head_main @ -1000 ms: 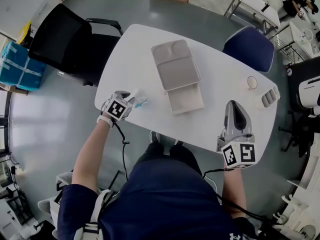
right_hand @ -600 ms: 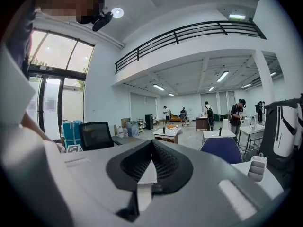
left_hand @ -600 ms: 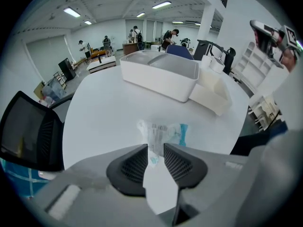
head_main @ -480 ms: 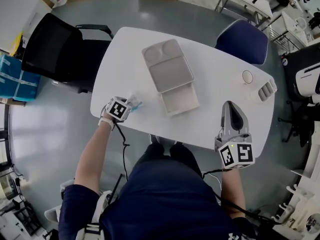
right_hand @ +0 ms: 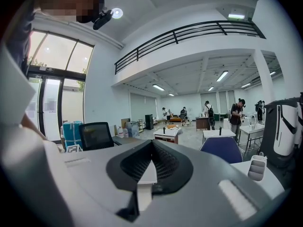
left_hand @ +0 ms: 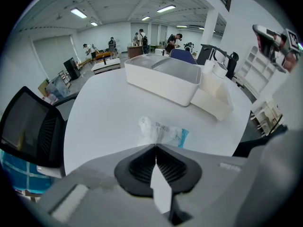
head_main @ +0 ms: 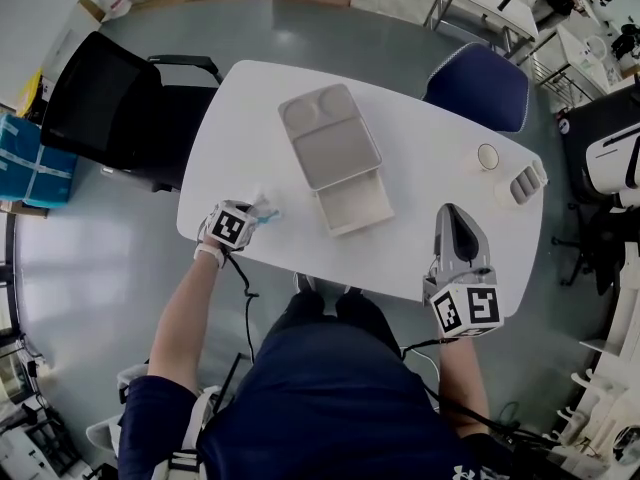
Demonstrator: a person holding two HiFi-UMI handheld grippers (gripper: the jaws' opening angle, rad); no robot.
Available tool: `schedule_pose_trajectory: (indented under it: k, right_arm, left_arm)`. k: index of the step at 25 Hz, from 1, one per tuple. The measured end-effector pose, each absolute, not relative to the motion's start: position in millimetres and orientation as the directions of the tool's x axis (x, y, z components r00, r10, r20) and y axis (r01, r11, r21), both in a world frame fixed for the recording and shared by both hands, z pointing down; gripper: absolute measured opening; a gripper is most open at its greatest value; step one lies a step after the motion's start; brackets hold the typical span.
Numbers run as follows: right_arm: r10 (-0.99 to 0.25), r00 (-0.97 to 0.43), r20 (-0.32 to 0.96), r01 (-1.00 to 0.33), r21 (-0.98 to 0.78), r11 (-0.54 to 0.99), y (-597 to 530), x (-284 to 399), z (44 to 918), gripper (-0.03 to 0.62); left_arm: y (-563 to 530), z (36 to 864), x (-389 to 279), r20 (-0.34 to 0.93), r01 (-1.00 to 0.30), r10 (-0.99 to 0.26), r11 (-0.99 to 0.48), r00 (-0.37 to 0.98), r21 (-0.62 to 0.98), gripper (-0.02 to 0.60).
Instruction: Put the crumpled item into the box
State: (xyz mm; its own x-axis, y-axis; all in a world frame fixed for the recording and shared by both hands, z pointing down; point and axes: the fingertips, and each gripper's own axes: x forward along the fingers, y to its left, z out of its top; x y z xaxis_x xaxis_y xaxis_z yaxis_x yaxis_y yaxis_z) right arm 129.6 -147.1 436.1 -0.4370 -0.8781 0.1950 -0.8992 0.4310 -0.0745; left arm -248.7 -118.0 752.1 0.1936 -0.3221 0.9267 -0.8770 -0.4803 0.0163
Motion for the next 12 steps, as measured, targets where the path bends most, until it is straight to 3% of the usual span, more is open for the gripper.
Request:
schedule_pose_trajectory:
  k: [12]
  right_arm:
    - [-0.872,-0.458,0.174,-0.889,-0.086,0.450,-148,131,429,0.003]
  left_arm:
    - [-133,678,-206,0.846,-0.876,-0.452,-0.481,0.282,0.035,0.006]
